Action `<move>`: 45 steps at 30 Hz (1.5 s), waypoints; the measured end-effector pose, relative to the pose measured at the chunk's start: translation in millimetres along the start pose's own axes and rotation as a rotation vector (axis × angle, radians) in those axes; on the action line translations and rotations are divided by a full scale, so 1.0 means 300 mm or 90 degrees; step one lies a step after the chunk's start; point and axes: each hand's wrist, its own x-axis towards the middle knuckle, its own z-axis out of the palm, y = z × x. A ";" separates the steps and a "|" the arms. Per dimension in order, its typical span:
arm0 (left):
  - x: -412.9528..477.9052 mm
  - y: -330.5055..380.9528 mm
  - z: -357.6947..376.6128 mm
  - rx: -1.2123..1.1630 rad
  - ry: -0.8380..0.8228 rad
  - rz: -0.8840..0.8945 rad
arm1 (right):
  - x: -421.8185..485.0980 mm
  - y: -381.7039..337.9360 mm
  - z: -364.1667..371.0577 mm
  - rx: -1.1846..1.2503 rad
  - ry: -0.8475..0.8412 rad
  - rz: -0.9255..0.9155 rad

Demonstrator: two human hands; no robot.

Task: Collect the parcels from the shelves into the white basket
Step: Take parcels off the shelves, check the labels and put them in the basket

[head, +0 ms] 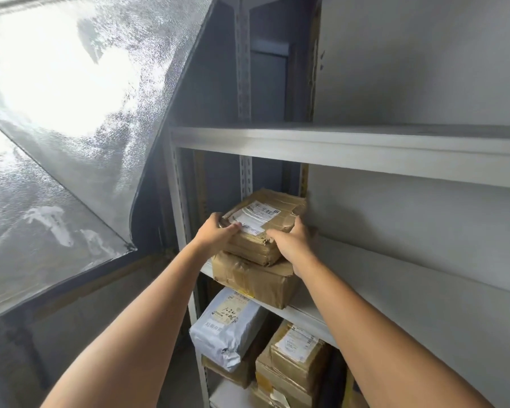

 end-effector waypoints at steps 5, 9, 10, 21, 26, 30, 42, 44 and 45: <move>-0.088 -0.001 -0.016 -0.099 0.020 0.032 | -0.056 0.009 -0.018 0.042 -0.023 -0.032; -0.199 0.005 -0.038 -0.177 -0.006 -0.023 | -0.127 0.007 -0.062 0.036 -0.074 -0.097; -0.238 0.005 -0.041 -0.197 -0.021 -0.049 | -0.148 0.005 -0.076 0.026 -0.092 -0.118; -0.876 -0.073 0.083 -0.282 0.070 -0.105 | -0.496 0.105 -0.250 -0.109 -0.375 -0.286; -1.223 -0.071 0.142 -0.303 0.217 -0.086 | -0.718 0.158 -0.299 -0.121 -0.482 -0.311; -1.488 -0.073 0.123 -0.251 0.325 -0.076 | -0.912 0.171 -0.306 -0.104 -0.569 -0.309; -2.239 -0.140 0.098 -0.224 0.498 -0.178 | -1.518 0.307 -0.372 -0.054 -0.766 -0.361; -2.351 -0.147 0.128 -0.225 0.515 -0.211 | -1.599 0.343 -0.405 -0.069 -0.803 -0.379; -2.403 -0.147 0.144 -0.223 0.525 -0.230 | -1.637 0.362 -0.419 -0.074 -0.820 -0.386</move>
